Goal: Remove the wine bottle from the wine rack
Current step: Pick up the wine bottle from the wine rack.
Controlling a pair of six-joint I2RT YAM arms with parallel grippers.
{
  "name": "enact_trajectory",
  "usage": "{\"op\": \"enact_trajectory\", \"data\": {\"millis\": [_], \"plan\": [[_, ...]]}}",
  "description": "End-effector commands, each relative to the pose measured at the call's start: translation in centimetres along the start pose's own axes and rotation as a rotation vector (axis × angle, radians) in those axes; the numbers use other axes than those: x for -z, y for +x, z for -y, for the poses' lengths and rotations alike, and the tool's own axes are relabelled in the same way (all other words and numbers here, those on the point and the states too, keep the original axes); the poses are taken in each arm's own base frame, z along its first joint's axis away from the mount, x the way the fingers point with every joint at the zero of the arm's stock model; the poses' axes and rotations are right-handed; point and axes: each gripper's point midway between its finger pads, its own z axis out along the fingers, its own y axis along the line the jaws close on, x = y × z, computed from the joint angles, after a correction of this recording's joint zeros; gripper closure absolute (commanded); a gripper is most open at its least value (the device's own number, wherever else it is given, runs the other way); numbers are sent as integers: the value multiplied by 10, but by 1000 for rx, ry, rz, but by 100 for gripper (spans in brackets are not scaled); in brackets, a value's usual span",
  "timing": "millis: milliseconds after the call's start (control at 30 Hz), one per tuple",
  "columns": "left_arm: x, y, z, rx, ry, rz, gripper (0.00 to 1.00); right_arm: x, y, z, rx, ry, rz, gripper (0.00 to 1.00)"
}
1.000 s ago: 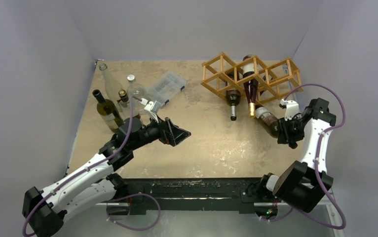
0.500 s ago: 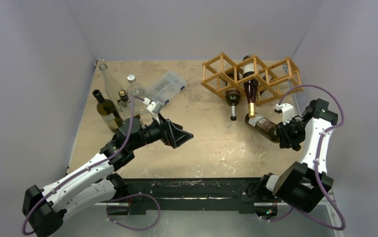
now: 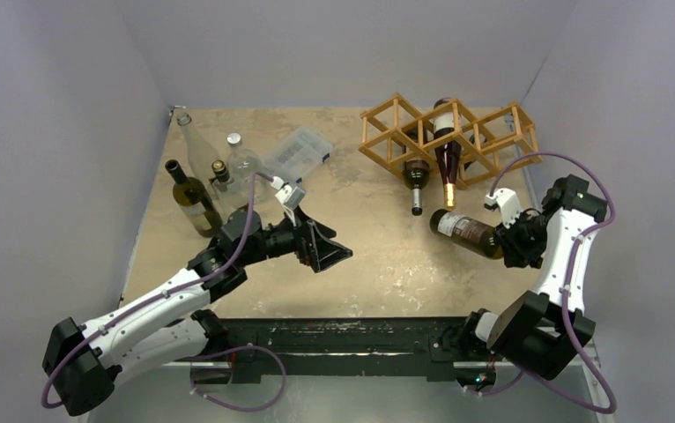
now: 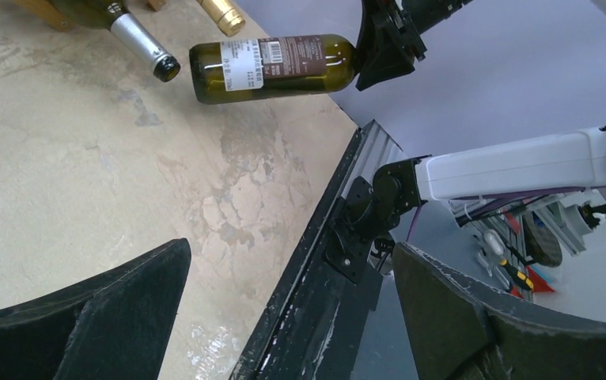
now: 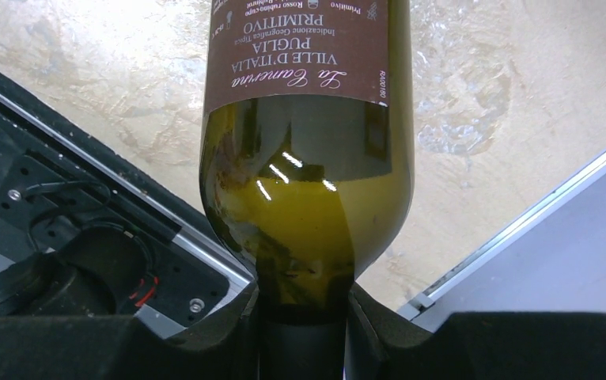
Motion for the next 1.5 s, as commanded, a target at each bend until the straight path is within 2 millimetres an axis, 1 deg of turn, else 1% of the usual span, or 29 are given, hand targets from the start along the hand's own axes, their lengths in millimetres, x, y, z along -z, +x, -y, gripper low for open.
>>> {"op": "enact_trajectory", "data": {"millis": [0, 167, 233, 433, 533, 667, 800, 900, 1067, 1233, 1333, 1467], "plan": [[-9, -17, 31, -96, 148, 14, 0, 20, -20, 11, 180, 76, 69, 100], [-17, -15, 35, -162, 180, -18, 0, 22, -27, 10, 348, 88, 66, 100], [-19, -17, 36, -191, 185, -22, 0, 19, -32, 5, 413, 79, 66, 100], [-25, -17, 38, -262, 206, -63, 0, 4, -53, -26, 611, 10, 67, 100], [-26, -14, 39, -299, 212, -74, 0, 1, -68, -39, 652, -26, 95, 100], [-27, -13, 35, -311, 199, -75, 0, -1, -82, -46, 668, -64, 126, 100], [-34, -8, 34, -332, 209, -83, 0, -1, -95, -54, 710, -92, 158, 100], [-42, -2, 32, -408, 233, -92, 0, -1, -106, -63, 763, -113, 184, 100], [-56, 8, 32, -522, 287, -113, 0, -3, -126, -82, 919, -134, 222, 100], [-67, 19, 30, -589, 350, -134, 0, -9, -145, -93, 1061, -99, 236, 100], [-74, 24, 25, -615, 365, -141, 0, -11, -155, -101, 1142, -66, 241, 100], [-85, 34, 23, -583, 402, -177, 0, -14, -169, -110, 1218, -20, 238, 100]]}}
